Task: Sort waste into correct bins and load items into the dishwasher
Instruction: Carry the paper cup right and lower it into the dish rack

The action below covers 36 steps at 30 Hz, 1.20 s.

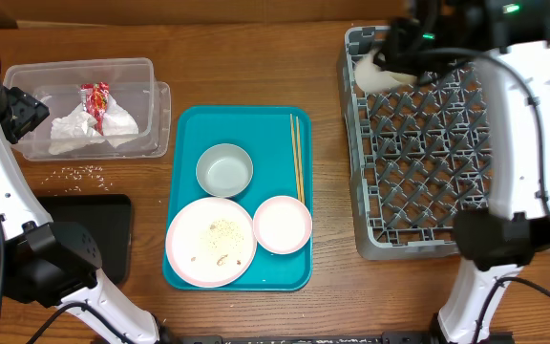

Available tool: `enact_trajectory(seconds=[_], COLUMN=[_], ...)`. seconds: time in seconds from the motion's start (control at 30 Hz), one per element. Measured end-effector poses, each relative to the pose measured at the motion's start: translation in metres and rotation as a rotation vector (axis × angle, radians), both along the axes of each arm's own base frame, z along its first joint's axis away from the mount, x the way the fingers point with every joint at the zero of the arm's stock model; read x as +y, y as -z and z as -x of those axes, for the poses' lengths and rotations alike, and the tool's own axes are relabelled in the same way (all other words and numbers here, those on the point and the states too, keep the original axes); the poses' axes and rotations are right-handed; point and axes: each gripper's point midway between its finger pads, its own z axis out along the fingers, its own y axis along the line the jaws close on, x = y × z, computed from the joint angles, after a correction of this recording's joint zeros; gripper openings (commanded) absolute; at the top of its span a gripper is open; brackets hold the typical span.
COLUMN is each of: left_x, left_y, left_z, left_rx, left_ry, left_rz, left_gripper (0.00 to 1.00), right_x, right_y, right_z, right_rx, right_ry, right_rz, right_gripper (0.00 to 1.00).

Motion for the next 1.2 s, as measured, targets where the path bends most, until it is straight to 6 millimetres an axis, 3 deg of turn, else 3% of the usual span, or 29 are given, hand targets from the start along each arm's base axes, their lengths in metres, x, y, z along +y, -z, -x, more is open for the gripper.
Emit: enact_trajectory(seconds=[0.07, 0.23, 0.33, 0.4, 0.6, 0.8, 1.2], left_x=[0.000, 0.000, 0.000, 0.000, 0.000, 0.000, 0.000], left_y=[0.000, 0.000, 0.000, 0.000, 0.000, 0.000, 0.000], left_z=[0.000, 0.000, 0.000, 0.000, 0.000, 0.000, 0.000], left_rx=[0.000, 0.000, 0.000, 0.000, 0.000, 0.000, 0.000], left_ry=[0.000, 0.000, 0.000, 0.000, 0.000, 0.000, 0.000], left_rz=[0.000, 0.000, -0.001, 0.000, 0.000, 0.000, 0.000], left_gripper=[1.00, 1.00, 1.00, 1.00, 1.00, 1.00, 1.00], right_x=[-0.008, -0.021, -0.035, -0.052, -0.063, -0.070, -0.080], right_y=[0.011, 0.032, 0.048, 0.070, 0.104, 0.111, 0.132], right_z=[0.010, 0.009, 0.000, -0.008, -0.008, -0.022, -0.037], right_rx=[0.056, 0.074, 0.044, 0.012, -0.024, -0.099, 0.034], right_ry=[-0.086, -0.175, -0.174, -0.147, -0.110, -0.104, 0.043], right_rz=[-0.107, -0.320, -0.449, -0.572, -0.765, -0.812, -0.735], right_gripper=[0.04, 0.04, 0.04, 0.04, 0.04, 0.04, 0.04])
